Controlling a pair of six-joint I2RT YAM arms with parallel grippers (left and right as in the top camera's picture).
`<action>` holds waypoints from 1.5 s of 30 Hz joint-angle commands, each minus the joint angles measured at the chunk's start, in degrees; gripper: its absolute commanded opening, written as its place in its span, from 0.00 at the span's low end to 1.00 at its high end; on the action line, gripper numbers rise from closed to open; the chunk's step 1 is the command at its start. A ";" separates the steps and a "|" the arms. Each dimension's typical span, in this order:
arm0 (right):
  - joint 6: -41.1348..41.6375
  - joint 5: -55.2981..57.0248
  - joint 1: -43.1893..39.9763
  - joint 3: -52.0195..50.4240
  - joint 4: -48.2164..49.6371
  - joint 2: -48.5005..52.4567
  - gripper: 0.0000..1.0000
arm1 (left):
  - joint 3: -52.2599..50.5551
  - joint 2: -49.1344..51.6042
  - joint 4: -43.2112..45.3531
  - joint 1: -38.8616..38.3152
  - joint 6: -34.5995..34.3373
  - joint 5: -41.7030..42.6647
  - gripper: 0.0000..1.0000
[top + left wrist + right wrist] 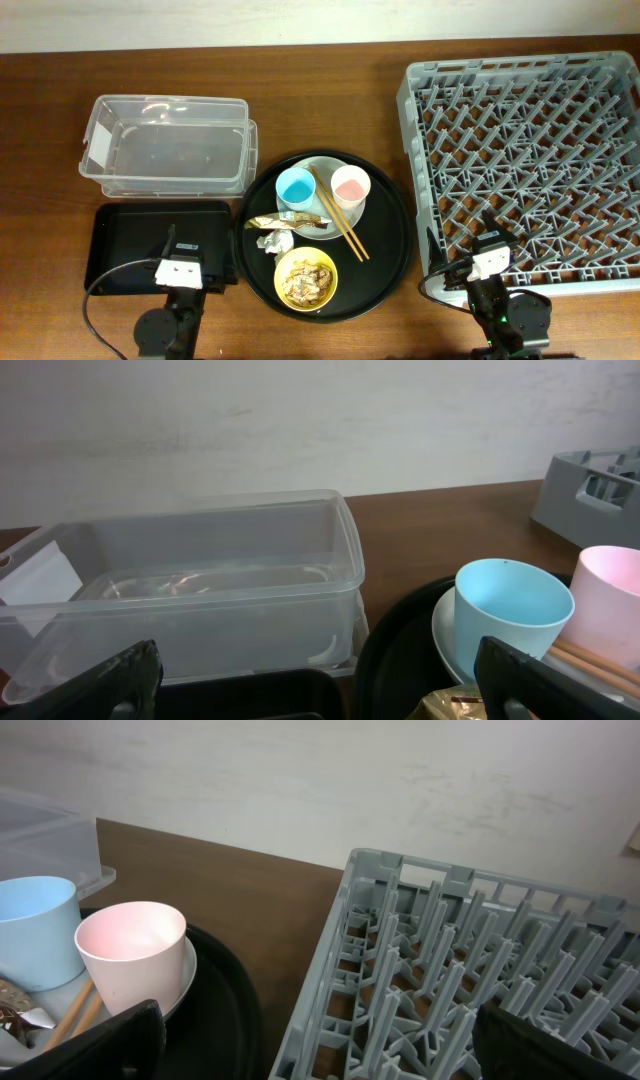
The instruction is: Sort waste into correct bins and load items into the dishwasher rack
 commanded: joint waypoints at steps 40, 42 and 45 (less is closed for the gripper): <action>0.46 0.50 -0.33 -0.31 -0.39 -0.39 0.99 | 7.02 -0.07 2.93 0.15 -0.79 13.60 0.99; 0.46 0.50 -0.33 -0.31 -0.37 -0.39 0.99 | 17.88 3.67 -4.66 0.15 0.46 13.70 0.99; 0.46 0.50 -0.33 -0.31 -0.39 -0.39 0.99 | 37.24 16.98 -16.81 0.15 1.81 14.36 0.99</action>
